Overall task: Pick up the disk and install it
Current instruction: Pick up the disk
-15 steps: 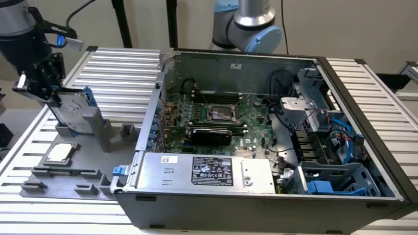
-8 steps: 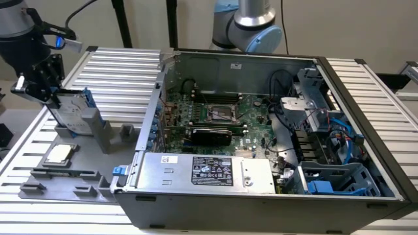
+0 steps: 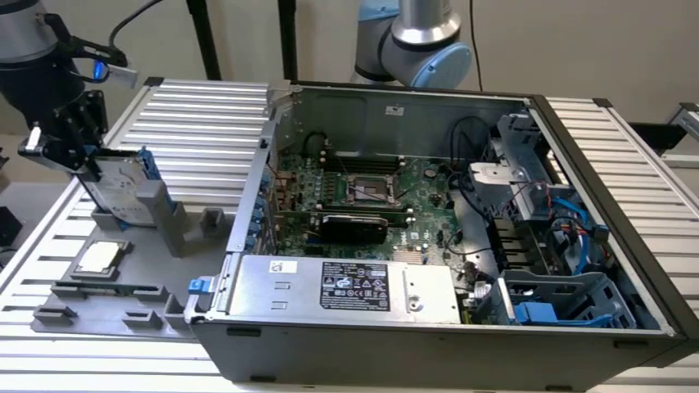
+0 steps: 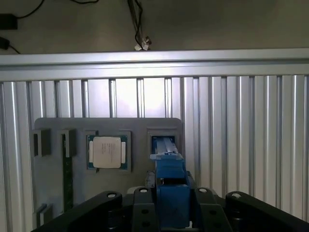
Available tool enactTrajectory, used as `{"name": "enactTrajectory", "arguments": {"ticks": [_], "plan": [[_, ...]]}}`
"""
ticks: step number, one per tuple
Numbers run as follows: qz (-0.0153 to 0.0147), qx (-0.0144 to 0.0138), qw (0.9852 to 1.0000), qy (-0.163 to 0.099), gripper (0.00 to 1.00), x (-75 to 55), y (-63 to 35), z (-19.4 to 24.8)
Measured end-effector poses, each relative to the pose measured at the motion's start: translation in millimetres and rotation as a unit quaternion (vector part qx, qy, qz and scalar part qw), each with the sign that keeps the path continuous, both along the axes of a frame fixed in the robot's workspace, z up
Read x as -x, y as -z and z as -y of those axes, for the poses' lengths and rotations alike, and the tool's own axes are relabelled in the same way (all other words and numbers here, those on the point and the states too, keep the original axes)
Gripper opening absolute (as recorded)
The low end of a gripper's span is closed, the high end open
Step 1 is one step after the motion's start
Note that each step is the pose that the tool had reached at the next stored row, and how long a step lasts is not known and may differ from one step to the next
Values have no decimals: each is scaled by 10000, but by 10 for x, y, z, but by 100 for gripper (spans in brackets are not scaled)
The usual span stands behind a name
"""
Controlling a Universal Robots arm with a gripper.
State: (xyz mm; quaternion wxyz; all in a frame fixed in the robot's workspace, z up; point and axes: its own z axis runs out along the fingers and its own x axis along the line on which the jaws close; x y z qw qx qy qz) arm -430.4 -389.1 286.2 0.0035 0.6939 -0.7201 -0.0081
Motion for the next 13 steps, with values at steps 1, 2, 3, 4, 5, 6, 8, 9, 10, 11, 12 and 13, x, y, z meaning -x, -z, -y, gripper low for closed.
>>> {"name": "enactTrajectory", "arguments": {"ticks": [1,2,3,4,5,6,8,9,10,11,12,13], "plan": [[0,0,10000,0,0,0,0,0],[1,0,10000,0,0,0,-2,0],[1,0,10000,0,0,0,-9,0],[1,0,10000,0,0,0,-18,0],[0,0,10000,0,0,0,-35,0],[0,0,10000,0,0,0,-56,0],[0,0,10000,0,0,0,-107,0],[0,0,10000,0,0,0,-142,0],[0,0,10000,0,0,0,-183,0],[0,0,10000,0,0,0,-228,0],[0,0,10000,0,0,-1,-274,-1],[-1,0,10000,-1,0,-1,-322,-1]]}}
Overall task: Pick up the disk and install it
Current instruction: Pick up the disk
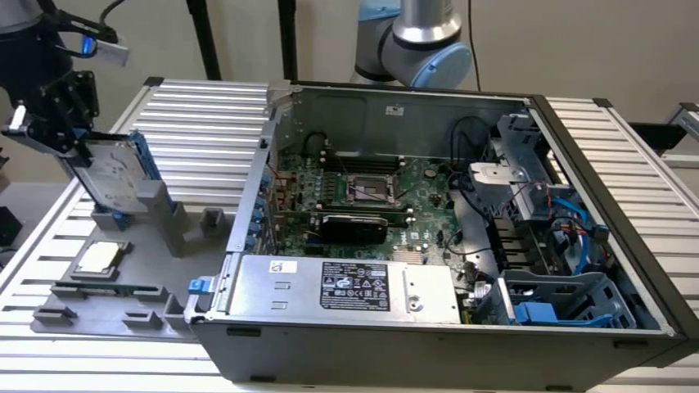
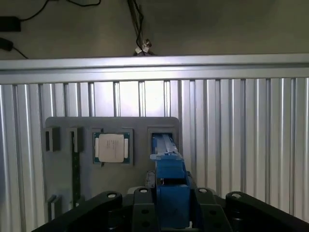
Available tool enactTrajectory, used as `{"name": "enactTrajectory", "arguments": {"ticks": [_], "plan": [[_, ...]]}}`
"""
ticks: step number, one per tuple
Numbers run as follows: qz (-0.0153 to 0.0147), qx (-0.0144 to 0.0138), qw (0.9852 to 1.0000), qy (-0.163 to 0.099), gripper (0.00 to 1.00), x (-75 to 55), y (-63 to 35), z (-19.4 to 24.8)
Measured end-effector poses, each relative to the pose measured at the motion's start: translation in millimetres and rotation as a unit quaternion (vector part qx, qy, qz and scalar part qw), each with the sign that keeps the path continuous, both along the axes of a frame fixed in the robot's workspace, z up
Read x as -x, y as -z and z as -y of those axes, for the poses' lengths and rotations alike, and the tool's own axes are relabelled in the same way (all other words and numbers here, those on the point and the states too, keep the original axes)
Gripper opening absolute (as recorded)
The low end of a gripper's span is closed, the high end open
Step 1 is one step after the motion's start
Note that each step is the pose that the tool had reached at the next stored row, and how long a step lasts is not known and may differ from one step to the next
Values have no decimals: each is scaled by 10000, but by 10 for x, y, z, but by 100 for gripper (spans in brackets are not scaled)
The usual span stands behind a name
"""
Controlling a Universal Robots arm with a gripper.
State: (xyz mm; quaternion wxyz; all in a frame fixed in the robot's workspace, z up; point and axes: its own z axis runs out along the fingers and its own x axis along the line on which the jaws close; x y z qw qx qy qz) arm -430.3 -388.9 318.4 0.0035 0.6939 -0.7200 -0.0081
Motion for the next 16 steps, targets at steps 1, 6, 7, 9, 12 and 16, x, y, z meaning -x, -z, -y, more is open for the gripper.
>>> {"name": "enactTrajectory", "arguments": {"ticks": [1,6,7,9,12,16], "plan": [[1,0,10000,0,0,-1,-45,-1],[0,0,10000,1,0,-8,-270,-3],[0,0,10000,1,0,-12,-316,-3],[1,0,10000,0,0,-23,-407,-2],[1,0,10000,0,0,-50,-545,-2],[1,0,10000,0,0,-124,-730,-2]]}}
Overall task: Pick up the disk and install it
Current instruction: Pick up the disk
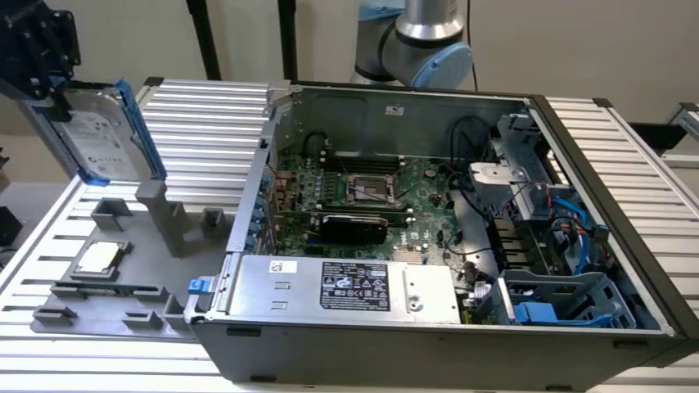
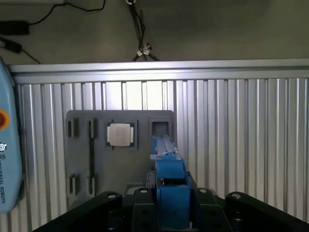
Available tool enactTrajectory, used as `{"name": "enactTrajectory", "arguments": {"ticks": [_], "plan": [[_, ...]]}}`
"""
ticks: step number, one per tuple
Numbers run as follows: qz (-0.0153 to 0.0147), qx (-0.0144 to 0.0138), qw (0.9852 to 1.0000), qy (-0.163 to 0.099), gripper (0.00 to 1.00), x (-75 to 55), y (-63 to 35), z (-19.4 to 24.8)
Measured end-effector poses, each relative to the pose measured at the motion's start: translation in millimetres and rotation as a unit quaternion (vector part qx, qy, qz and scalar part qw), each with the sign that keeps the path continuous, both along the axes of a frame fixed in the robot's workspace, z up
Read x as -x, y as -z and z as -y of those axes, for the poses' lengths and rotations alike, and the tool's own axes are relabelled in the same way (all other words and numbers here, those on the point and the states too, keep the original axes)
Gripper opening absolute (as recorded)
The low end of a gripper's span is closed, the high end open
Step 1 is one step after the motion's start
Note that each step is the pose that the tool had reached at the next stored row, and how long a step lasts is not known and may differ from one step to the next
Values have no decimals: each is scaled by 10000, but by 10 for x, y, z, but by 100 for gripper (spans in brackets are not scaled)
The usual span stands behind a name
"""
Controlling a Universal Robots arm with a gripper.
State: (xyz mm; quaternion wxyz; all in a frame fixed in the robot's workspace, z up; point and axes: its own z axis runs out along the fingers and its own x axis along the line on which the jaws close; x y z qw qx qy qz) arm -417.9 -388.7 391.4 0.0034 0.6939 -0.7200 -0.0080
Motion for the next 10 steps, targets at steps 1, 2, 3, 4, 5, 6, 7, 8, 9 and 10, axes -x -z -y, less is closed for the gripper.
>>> {"name": "enactTrajectory", "arguments": {"ticks": [1,2,3,4,5,6,7,8,9,10], "plan": [[-1,0,10000,0,0,-25,-43,0],[0,0,10000,0,0,-55,-87,0],[0,0,10000,0,0,-92,-137,0],[-1,0,10000,0,0,-130,-182,0],[0,-1,10000,0,0,-168,-224,0],[0,-3,10000,0,0,-214,-270,0],[-1,-6,10000,0,0,-260,-316,0],[0,-10,10000,0,0,-306,-362,0],[-1,-13,10000,0,0,-352,-408,0],[-1,-17,10000,0,0,-395,-451,0]]}}
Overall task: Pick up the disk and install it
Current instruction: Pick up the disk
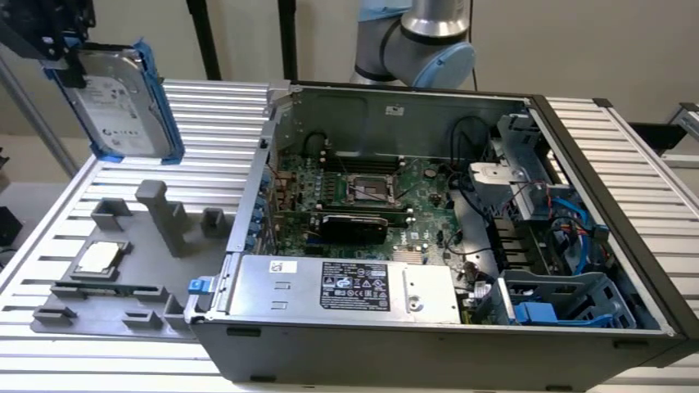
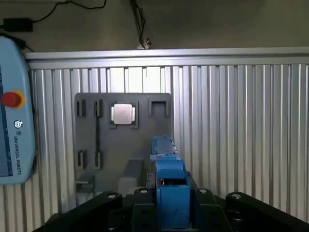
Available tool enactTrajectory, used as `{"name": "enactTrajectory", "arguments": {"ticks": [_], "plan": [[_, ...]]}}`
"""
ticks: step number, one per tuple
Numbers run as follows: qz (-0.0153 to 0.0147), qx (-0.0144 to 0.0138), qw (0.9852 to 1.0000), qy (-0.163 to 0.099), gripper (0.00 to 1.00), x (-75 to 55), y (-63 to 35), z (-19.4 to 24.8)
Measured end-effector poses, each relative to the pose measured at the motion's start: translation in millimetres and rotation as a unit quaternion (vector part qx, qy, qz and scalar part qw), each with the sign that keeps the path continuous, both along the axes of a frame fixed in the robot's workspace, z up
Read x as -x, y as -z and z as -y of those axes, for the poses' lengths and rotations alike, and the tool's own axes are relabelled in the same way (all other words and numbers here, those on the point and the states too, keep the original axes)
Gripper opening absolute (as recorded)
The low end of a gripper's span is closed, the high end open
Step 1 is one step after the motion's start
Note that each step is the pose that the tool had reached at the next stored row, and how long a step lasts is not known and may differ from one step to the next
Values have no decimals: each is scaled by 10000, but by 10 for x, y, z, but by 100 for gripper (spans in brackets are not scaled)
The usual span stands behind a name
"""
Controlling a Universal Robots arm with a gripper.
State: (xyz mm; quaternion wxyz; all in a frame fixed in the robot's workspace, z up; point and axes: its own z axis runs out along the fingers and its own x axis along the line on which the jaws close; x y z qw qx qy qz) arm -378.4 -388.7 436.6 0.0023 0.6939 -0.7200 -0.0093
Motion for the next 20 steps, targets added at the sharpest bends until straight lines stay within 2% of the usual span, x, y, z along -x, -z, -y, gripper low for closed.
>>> {"name": "enactTrajectory", "arguments": {"ticks": [3,7,20], "plan": [[-3,-5,10000,0,0,-138,-130,3],[-15,-5,10000,0,0,-321,-241,14],[-67,-5,10000,0,0,-912,-455,73]]}}
